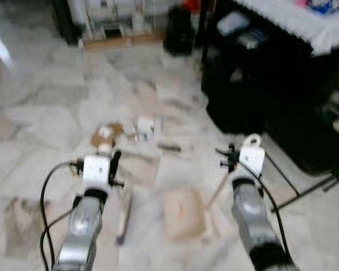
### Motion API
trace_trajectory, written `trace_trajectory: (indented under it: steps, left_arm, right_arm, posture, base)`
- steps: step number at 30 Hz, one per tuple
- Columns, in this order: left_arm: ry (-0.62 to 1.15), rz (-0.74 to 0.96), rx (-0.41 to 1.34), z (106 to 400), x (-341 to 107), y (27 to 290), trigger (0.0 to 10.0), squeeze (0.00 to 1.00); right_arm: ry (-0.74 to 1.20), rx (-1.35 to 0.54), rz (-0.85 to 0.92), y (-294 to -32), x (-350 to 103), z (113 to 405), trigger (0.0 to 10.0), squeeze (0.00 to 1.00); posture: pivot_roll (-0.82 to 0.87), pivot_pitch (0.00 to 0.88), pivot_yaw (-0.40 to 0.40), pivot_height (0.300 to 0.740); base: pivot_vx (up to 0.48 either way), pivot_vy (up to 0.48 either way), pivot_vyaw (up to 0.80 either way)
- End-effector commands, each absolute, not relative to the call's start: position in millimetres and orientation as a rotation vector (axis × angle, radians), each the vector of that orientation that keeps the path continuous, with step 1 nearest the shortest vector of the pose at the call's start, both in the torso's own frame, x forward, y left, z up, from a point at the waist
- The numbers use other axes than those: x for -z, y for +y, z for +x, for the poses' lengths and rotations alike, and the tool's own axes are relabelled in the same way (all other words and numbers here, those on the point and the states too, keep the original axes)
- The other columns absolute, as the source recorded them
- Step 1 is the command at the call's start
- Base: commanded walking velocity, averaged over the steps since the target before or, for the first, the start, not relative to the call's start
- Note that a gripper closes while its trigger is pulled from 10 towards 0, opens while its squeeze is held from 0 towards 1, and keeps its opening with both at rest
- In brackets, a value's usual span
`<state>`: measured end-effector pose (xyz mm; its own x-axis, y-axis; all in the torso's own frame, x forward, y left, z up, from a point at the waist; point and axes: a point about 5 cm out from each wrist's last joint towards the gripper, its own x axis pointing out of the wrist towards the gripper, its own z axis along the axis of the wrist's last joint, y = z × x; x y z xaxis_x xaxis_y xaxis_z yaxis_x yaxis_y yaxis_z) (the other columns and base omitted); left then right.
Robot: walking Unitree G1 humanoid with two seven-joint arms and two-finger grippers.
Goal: Sweep floor
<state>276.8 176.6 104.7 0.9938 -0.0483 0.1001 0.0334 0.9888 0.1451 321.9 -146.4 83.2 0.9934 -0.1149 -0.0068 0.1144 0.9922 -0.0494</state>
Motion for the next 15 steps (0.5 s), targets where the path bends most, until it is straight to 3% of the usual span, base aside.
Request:
trace_trajectory:
  steps: [1, 15]
  left_arm:
    - [-0.147, 0.169, 0.035, 279.1, -114.1, 178.1, 10.0, 0.00]
    - [-0.145, 0.171, 0.030, 278.4, -113.1, 178.4, 10.0, 0.00]
  right_arm:
    - [-0.049, 0.110, -0.015, -143.8, -94.6, 324.9, 10.0, 0.00]
    - [-0.048, 0.097, -0.030, -141.8, -94.1, 324.4, 10.0, 0.00]
  posture:
    - [0.00, 0.083, -0.035, 0.740]
    - [0.00, 0.075, -0.036, 0.740]
  base:
    - [0.311, 0.000, 0.00]
    - [0.312, 0.000, 0.00]
